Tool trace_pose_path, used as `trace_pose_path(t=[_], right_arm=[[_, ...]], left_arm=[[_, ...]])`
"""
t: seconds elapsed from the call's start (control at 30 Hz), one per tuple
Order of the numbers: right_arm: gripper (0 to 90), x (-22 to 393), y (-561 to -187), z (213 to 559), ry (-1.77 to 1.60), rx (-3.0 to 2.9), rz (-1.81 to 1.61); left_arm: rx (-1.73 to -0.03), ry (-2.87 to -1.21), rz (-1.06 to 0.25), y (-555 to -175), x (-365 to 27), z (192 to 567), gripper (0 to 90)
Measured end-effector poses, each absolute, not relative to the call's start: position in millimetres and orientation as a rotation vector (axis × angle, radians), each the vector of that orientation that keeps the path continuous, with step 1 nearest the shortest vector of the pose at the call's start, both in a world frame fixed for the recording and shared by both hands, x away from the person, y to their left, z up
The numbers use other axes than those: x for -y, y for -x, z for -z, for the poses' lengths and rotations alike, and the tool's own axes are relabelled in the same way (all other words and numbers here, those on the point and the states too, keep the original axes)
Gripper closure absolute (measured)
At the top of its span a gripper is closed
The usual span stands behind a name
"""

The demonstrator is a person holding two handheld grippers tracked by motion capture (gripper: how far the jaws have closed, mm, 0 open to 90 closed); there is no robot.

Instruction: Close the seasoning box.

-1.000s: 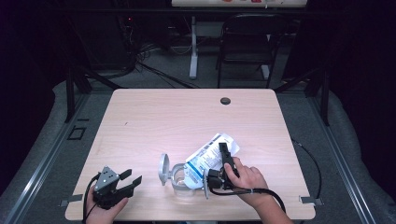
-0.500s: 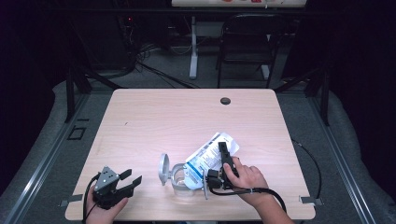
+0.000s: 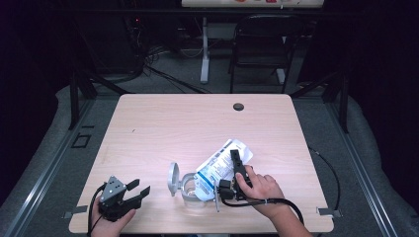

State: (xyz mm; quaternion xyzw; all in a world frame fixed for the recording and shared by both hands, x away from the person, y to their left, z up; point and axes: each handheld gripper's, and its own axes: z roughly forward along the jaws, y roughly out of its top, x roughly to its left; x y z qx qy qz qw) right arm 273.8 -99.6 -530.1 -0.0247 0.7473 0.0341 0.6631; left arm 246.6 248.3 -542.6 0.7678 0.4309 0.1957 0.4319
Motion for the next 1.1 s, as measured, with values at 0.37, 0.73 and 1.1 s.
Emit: trace_pose_path(t=[0.37,0.73,1.1], right_arm=[[50.2,99.2,-273.6,529.7,0.064,-1.686,-0.073],[50.6,98.5,-273.2,529.5,0.068,-1.686,-0.071],[50.9,97.3,-272.7,528.7,0.078,-1.680,-0.069]], left_arm=[[-1.075,-1.915,-0.487,-246.5,-247.7,542.9,49.9],[-1.075,-1.916,-0.486,-246.5,-247.6,543.1,49.9],[-1.076,-1.912,-0.484,-246.7,-248.9,542.9,49.9]])
